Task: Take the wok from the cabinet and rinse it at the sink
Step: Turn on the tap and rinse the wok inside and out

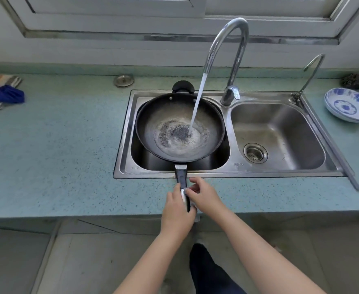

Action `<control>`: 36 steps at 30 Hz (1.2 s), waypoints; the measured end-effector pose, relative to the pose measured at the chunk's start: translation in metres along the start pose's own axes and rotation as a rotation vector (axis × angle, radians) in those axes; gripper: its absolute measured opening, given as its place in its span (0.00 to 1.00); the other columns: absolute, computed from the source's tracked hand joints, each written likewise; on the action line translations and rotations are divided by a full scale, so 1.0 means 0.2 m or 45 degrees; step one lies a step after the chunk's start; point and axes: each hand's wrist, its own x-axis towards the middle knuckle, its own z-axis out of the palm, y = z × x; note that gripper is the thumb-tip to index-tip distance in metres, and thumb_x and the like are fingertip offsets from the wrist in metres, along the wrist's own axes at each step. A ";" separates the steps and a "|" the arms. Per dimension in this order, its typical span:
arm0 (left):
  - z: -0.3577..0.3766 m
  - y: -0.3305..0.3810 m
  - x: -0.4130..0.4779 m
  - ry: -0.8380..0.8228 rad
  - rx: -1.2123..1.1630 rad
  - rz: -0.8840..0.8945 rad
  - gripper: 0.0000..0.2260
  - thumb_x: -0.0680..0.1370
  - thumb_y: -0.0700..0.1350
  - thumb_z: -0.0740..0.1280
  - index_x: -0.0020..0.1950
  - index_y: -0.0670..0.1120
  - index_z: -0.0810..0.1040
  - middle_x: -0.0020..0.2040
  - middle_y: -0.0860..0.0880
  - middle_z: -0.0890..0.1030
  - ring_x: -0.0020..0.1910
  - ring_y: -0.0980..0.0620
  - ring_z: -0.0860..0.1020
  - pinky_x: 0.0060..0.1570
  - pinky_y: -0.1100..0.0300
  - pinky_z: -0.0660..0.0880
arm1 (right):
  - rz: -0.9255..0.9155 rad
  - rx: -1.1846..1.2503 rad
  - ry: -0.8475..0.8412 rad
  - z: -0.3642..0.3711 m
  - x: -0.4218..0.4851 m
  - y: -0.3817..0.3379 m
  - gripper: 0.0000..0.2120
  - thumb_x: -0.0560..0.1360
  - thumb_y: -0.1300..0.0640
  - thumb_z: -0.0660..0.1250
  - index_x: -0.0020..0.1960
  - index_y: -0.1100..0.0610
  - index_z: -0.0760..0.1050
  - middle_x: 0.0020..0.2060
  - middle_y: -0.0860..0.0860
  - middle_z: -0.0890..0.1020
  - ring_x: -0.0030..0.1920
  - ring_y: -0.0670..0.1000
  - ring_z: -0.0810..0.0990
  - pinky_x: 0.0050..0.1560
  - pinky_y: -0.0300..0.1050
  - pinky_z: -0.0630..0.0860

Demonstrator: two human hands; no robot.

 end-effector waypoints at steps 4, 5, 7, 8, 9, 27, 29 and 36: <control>0.02 0.02 -0.01 0.000 -0.157 -0.075 0.32 0.76 0.43 0.65 0.75 0.45 0.52 0.68 0.41 0.69 0.64 0.42 0.70 0.60 0.51 0.68 | 0.003 0.060 -0.006 0.03 0.00 -0.01 0.17 0.75 0.59 0.65 0.63 0.59 0.72 0.40 0.51 0.77 0.44 0.50 0.75 0.45 0.42 0.71; 0.02 0.02 -0.01 0.015 -0.182 -0.084 0.32 0.75 0.43 0.65 0.75 0.45 0.53 0.68 0.41 0.70 0.64 0.42 0.71 0.59 0.52 0.68 | 0.014 0.090 -0.005 0.04 0.01 -0.01 0.17 0.75 0.59 0.65 0.63 0.59 0.72 0.39 0.51 0.77 0.43 0.50 0.75 0.44 0.42 0.71; 0.02 0.02 -0.02 0.046 -0.247 -0.107 0.30 0.75 0.43 0.65 0.74 0.47 0.55 0.66 0.43 0.73 0.61 0.42 0.74 0.56 0.53 0.70 | 0.069 0.175 0.000 0.06 0.02 0.00 0.17 0.75 0.59 0.65 0.63 0.60 0.71 0.39 0.53 0.78 0.42 0.51 0.76 0.40 0.41 0.71; 0.02 0.02 -0.02 0.058 -0.277 -0.120 0.29 0.75 0.44 0.64 0.74 0.48 0.56 0.65 0.43 0.75 0.60 0.42 0.75 0.54 0.53 0.71 | 0.095 0.216 0.001 0.06 0.03 0.00 0.17 0.75 0.59 0.65 0.63 0.60 0.71 0.40 0.53 0.79 0.42 0.50 0.77 0.38 0.39 0.71; 0.02 0.02 -0.02 0.065 -0.302 -0.133 0.29 0.76 0.44 0.64 0.73 0.49 0.56 0.63 0.44 0.76 0.58 0.42 0.76 0.53 0.53 0.72 | 0.116 0.266 -0.002 0.07 0.03 0.00 0.16 0.75 0.59 0.65 0.62 0.60 0.71 0.40 0.53 0.79 0.41 0.50 0.77 0.36 0.37 0.71; -0.03 -0.04 0.00 0.030 -1.183 -0.370 0.29 0.71 0.27 0.60 0.64 0.56 0.69 0.36 0.50 0.77 0.21 0.52 0.67 0.17 0.65 0.64 | 0.302 0.607 -0.231 0.10 0.09 -0.06 0.09 0.74 0.62 0.67 0.50 0.61 0.68 0.36 0.54 0.78 0.35 0.50 0.79 0.35 0.42 0.75; -0.03 -0.07 0.00 0.006 -1.221 -0.387 0.30 0.71 0.27 0.58 0.64 0.56 0.69 0.34 0.47 0.76 0.19 0.53 0.65 0.17 0.67 0.62 | 0.293 0.561 -0.200 0.11 0.09 -0.06 0.10 0.73 0.62 0.68 0.45 0.58 0.67 0.36 0.53 0.77 0.34 0.50 0.79 0.33 0.41 0.75; -0.03 -0.13 0.02 -0.072 -1.342 -0.434 0.30 0.72 0.27 0.57 0.64 0.58 0.68 0.23 0.49 0.72 0.18 0.54 0.63 0.18 0.68 0.58 | 0.260 0.479 -0.130 0.15 0.10 -0.08 0.12 0.72 0.62 0.70 0.43 0.57 0.65 0.37 0.52 0.77 0.41 0.55 0.79 0.37 0.47 0.77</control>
